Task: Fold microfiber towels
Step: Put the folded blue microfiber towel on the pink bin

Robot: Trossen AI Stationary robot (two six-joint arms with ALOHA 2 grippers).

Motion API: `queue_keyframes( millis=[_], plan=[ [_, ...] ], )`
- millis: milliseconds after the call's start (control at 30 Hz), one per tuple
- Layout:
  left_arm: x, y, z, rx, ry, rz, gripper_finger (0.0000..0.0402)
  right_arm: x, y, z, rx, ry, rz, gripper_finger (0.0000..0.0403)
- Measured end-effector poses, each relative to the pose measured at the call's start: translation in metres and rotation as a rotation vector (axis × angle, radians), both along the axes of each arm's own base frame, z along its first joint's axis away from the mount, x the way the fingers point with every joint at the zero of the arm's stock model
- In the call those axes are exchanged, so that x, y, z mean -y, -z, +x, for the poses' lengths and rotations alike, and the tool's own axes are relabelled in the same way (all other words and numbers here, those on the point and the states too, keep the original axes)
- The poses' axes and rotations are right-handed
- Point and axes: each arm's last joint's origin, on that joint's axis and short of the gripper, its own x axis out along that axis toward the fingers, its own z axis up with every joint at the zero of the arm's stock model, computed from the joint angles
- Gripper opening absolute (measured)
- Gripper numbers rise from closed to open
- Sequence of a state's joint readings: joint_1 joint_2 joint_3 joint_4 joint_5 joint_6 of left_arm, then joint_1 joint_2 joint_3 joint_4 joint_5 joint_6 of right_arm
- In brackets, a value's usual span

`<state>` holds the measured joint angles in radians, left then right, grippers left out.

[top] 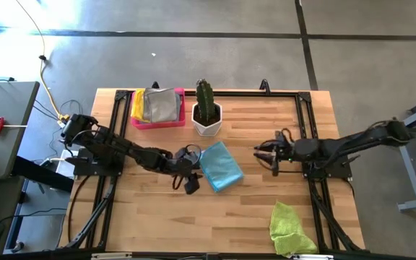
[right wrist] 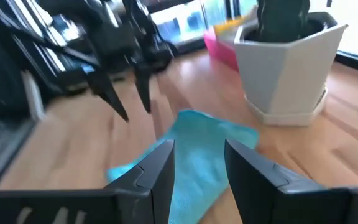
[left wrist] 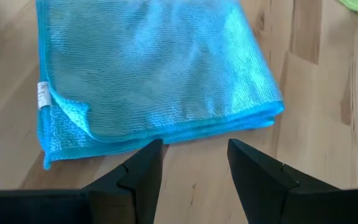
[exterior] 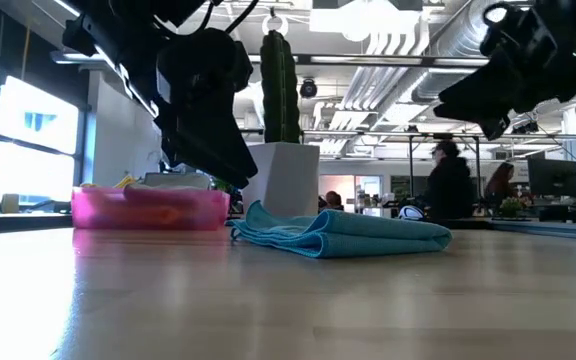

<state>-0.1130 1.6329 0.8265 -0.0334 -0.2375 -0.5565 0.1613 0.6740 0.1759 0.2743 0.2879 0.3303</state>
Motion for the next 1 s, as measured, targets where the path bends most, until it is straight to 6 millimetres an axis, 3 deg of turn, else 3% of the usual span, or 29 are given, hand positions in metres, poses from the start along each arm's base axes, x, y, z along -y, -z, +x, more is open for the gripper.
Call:
queue_keyframes(
  millis=[167, 500, 1000],
  plan=[
    [-0.011, 0.000, 0.001, 0.016, -0.105, -0.055, 0.0172, 0.008, 0.011, -0.019, 0.129, 0.008, -0.017, 0.0133],
    [-0.035, 0.006, -0.006, -0.040, -0.321, -0.170, 0.0172, 0.012, 0.023, -0.028, 0.125, 0.029, -0.014, 0.0133],
    [-0.030, 0.008, -0.008, -0.017, -0.479, -0.279, 0.0190, 0.012, 0.033, -0.029, 0.022, 0.031, -0.008, 0.0133]
  ],
)
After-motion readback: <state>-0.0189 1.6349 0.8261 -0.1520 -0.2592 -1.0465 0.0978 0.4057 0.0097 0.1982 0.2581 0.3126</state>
